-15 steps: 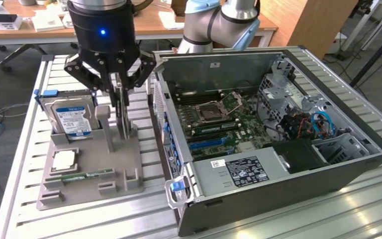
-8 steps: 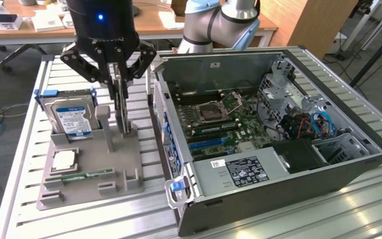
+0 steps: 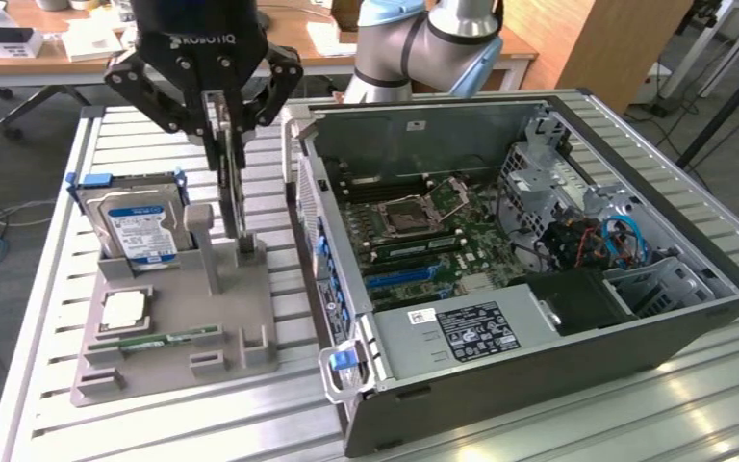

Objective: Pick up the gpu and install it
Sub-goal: 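Pick up the gpu and move the gpu toward the slot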

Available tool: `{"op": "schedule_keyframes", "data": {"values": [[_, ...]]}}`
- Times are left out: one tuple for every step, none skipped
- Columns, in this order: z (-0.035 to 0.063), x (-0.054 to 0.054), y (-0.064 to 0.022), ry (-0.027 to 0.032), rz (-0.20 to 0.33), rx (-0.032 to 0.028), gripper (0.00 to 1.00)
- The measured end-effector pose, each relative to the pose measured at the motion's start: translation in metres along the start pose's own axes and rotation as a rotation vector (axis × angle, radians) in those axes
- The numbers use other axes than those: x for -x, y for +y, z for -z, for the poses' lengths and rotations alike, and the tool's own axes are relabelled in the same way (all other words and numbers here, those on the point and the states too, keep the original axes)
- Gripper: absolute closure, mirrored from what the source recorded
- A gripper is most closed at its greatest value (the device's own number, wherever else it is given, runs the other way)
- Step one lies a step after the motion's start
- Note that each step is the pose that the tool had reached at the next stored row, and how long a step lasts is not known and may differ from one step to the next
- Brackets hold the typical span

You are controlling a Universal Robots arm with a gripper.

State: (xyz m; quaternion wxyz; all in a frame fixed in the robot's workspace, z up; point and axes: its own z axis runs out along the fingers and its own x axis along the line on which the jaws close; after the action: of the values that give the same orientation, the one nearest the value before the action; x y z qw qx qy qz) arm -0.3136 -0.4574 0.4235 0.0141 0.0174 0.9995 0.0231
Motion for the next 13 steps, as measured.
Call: {"op": "schedule_keyframes", "data": {"values": [[0.0029,0.0,0.0001,0.0,0.001,0.0002,0.74],[0.0056,0.0,0.0003,0.0,0.001,0.0001,0.74],[0.0085,0.0,0.0004,0.0001,0.002,0.0,0.74],[0.0113,0.0,0.0005,0.0001,0.002,0.0001,0.74],[0.0142,0.0,0.0007,0.0001,0.003,0.0001,0.74],[0.0171,0.0,0.0008,0.0001,0.003,0.0002,0.74],[0.0198,0.001,0.0009,0.0002,0.004,0.0001,0.74],[0.0223,0.001,0.001,0.0002,0.004,0.0002,0.74],[0.0249,0.001,0.0011,0.0001,0.004,0.0002,0.74],[0.0268,0.001,0.0012,0.0001,0.005,0.0002,0.74],[0.0288,0.001,0.0014,0.0001,0.005,0.0003,0.74],[0.0308,0.001,0.0014,0.0002,0.006,0.0002,0.74],[0.0327,0.001,0.0015,0.0002,0.006,0.0003,0.74]]}}
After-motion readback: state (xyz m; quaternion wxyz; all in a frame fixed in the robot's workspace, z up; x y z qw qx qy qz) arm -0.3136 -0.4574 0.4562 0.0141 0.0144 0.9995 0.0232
